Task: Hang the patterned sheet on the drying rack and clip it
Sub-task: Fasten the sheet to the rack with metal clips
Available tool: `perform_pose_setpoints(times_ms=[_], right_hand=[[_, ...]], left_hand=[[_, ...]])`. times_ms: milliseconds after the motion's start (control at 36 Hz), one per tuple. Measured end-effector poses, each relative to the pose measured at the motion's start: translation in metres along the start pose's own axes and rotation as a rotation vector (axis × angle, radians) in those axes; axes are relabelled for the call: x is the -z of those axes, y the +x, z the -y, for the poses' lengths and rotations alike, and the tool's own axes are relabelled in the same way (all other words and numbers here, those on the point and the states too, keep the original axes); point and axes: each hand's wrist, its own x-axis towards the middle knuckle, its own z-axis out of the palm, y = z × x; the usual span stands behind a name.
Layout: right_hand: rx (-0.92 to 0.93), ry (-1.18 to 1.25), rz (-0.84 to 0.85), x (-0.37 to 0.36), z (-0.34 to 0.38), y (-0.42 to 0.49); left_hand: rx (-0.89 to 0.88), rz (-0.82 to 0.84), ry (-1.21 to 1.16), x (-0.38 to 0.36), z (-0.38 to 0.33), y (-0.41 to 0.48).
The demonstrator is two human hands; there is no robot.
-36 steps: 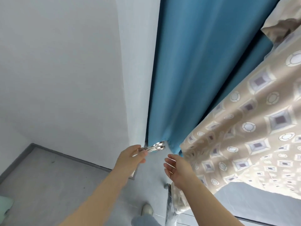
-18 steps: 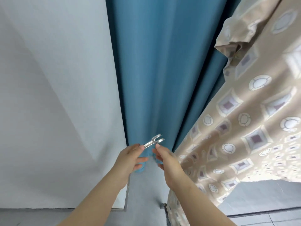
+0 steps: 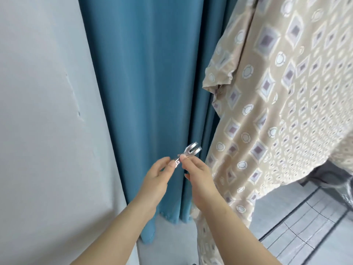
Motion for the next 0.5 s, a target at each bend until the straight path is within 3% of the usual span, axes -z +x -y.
perform_pose_setpoints(times_ms=[194,500], right_hand=[[0.062,-0.039,-0.096,0.01,0.013,-0.014],[0.179,0.142,-0.19,0.034,0.068,-0.011]], left_hand=[[-0.049,0.154,0.042,-0.005,-0.007,-0.01],[-0.184,0.13,-0.116,-0.029,-0.064,0.009]])
